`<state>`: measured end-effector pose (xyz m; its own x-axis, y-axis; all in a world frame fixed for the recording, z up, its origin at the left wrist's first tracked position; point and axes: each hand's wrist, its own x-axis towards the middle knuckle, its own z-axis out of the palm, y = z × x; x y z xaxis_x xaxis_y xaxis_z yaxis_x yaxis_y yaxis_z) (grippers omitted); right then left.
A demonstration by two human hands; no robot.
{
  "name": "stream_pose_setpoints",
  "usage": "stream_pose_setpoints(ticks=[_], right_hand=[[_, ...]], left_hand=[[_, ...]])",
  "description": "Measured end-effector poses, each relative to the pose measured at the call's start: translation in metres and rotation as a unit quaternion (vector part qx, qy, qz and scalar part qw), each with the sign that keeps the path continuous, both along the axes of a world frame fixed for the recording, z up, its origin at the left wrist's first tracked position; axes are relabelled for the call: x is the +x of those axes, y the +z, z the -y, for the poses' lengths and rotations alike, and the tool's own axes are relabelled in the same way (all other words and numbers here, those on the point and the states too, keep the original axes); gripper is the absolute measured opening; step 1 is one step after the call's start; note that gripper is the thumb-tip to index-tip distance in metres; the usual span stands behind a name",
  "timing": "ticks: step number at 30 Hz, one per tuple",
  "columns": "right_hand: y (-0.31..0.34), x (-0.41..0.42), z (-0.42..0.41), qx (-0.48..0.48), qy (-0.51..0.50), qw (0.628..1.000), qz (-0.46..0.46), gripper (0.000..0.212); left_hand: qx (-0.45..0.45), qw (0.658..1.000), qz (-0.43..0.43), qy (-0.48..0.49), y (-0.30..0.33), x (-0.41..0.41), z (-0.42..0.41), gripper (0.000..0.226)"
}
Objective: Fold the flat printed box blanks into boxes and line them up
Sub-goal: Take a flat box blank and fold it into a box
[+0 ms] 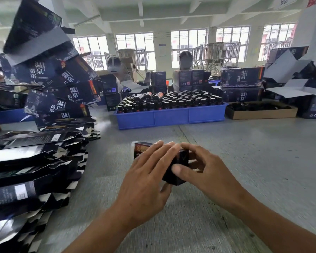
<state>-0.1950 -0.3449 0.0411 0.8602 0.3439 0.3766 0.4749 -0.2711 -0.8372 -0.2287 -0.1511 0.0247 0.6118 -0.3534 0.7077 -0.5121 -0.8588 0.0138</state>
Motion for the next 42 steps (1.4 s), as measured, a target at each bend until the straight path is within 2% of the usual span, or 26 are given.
stream_pose_setpoints(ticks=[2, 4, 6, 8, 10, 12, 13, 15, 18, 22, 25, 31, 36, 39, 42], right_hand=[[-0.003, 0.001, -0.003, 0.001, -0.004, 1.0, -0.019, 0.068], [-0.005, 0.006, -0.003, 0.053, -0.021, 0.997, -0.06, 0.059], [-0.004, 0.014, 0.001, 0.127, -0.014, 0.984, -0.125, 0.057], [-0.004, 0.019, 0.005, 0.164, 0.011, 0.971, -0.172, 0.058], [-0.005, 0.022, 0.005, 0.163, 0.037, 0.965, -0.201, 0.057], [-0.008, 0.02, 0.003, 0.123, 0.053, 0.967, -0.215, 0.059], [-0.009, 0.019, 0.002, 0.095, 0.059, 0.97, -0.214, 0.059], [-0.011, 0.015, 0.0, 0.036, 0.067, 0.978, -0.194, 0.058], [-0.007, 0.011, -0.001, 0.034, 0.051, 0.984, -0.17, 0.047], [0.003, 0.009, 0.003, 0.086, 0.005, 0.992, -0.088, 0.05], [0.011, 0.005, 0.005, 0.092, 0.025, 0.995, -0.034, 0.05], [0.015, 0.0, 0.006, 0.05, 0.061, 0.997, 0.019, 0.05], [0.015, 0.001, 0.009, 0.046, 0.059, 0.996, 0.038, 0.036], [0.016, -0.002, 0.007, 0.068, 0.065, 0.994, 0.048, 0.031], [0.018, -0.005, 0.004, 0.08, 0.046, 0.993, 0.073, 0.027]], left_hand=[[0.03, 0.999, 0.006, -0.006, -0.001, 0.0, 0.002, 0.091], [0.026, 0.999, 0.021, 0.006, -0.002, 0.001, 0.004, 0.09], [-0.039, 0.997, 0.034, 0.049, -0.002, 0.0, 0.004, 0.083], [-0.18, 0.977, 0.014, 0.111, 0.003, 0.001, 0.001, 0.071], [-0.369, 0.919, -0.077, 0.117, 0.012, 0.001, -0.004, 0.073], [-0.527, 0.831, -0.173, 0.038, 0.02, 0.004, -0.01, 0.082], [-0.568, 0.797, -0.207, -0.009, 0.022, 0.005, -0.012, 0.083], [-0.582, 0.774, -0.237, -0.076, 0.022, 0.006, -0.013, 0.072], [-0.561, 0.792, -0.222, -0.091, 0.019, 0.005, -0.009, 0.056], [-0.522, 0.82, -0.21, -0.106, 0.019, 0.002, -0.007, 0.046], [-0.494, 0.836, -0.211, -0.113, 0.019, 0.001, -0.007, 0.042], [-0.464, 0.847, -0.216, -0.144, 0.022, -0.002, -0.006, 0.037], [-0.459, 0.848, -0.219, -0.15, 0.024, -0.004, -0.007, 0.031], [-0.465, 0.854, -0.187, -0.143, 0.026, -0.005, -0.005, 0.018], [-0.47, 0.859, -0.146, -0.14, 0.029, -0.006, -0.002, 0.023]])
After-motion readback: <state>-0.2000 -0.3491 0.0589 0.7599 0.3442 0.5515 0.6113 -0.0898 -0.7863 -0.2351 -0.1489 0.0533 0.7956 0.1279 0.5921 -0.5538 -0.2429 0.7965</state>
